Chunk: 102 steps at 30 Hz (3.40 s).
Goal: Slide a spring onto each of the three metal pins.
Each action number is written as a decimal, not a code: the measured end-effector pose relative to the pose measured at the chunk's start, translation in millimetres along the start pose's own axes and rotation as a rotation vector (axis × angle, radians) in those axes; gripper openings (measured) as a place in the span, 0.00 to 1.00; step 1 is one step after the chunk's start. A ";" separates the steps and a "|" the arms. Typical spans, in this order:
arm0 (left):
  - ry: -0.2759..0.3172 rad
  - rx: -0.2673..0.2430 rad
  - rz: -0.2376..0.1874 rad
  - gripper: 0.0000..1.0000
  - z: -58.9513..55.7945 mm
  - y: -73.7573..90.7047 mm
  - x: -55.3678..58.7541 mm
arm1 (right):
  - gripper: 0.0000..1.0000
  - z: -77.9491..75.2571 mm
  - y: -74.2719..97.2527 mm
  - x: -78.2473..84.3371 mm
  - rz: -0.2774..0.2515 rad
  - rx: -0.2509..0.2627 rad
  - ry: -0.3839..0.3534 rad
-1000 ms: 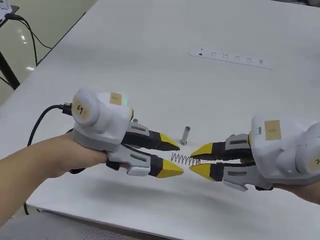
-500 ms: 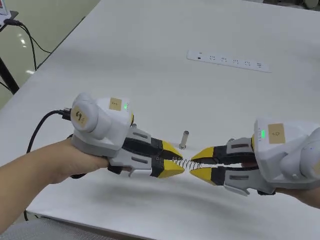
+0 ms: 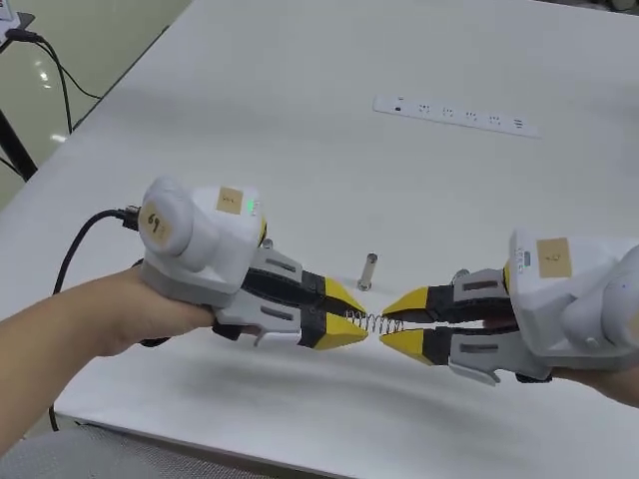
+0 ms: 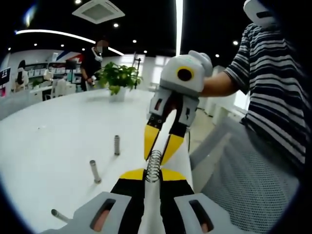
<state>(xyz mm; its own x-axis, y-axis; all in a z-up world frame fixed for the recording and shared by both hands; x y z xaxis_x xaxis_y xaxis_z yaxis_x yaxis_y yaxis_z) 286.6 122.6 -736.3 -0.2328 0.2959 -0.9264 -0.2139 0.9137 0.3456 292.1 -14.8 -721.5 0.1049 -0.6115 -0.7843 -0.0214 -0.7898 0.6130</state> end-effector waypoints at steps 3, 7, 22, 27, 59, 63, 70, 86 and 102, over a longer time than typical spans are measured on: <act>0.001 0.005 0.001 0.03 -0.3 0.3 0.1 | 0.09 0.0 0.3 0.8 -0.002 0.002 -0.018; 0.003 0.005 0.004 0.03 0.1 0.7 0.9 | 0.10 -0.2 1.2 3.7 0.006 0.001 -0.025; 0.015 0.015 0.013 0.03 -1.2 1.1 1.4 | 0.07 -0.2 2.9 7.1 -0.013 -0.014 -0.055; 0.019 0.010 0.013 0.03 -1.3 0.7 2.8 | 0.07 -2.0 7.5 -0.3 -0.022 -0.013 -0.045; -0.023 -0.011 0.022 0.03 0.9 -6.8 -0.5 | 0.07 -2.8 0.3 -45.0 -0.140 0.001 0.037; -0.020 -0.018 0.026 0.03 1.2 -6.0 0.6 | 0.07 -3.1 -0.1 -43.7 -0.142 0.003 0.037; -0.016 -0.022 0.018 0.03 1.9 -5.8 -0.9 | 0.07 -3.3 -1.0 -46.9 -0.145 0.003 0.056; 0.020 -0.039 0.009 0.10 2.9 -1.5 -2.4 | 0.07 -5.6 1.7 -50.7 -0.135 0.009 0.081; 0.053 -0.090 0.007 0.17 6.9 19.6 5.2 | 0.07 -13.6 0.6 -48.2 -0.115 0.035 0.076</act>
<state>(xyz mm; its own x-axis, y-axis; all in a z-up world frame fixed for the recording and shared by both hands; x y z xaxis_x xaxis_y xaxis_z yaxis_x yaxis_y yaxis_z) 287.7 143.9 -735.4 -0.2844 0.2848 -0.9154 -0.2963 0.8820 0.3664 300.5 14.8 -682.0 0.1838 -0.5124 -0.8388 -0.0393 -0.8565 0.5146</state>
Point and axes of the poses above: the centre of the closed fingertips' face, and the gripper's own axes: y roughly backward along the fingers, z roughly to its left, x roughly out of its underside, the point moved 8 cm from there along y, roughly backward along the fingers, and after that the axes turned 2 degrees about -x, right-handed, at the moved point
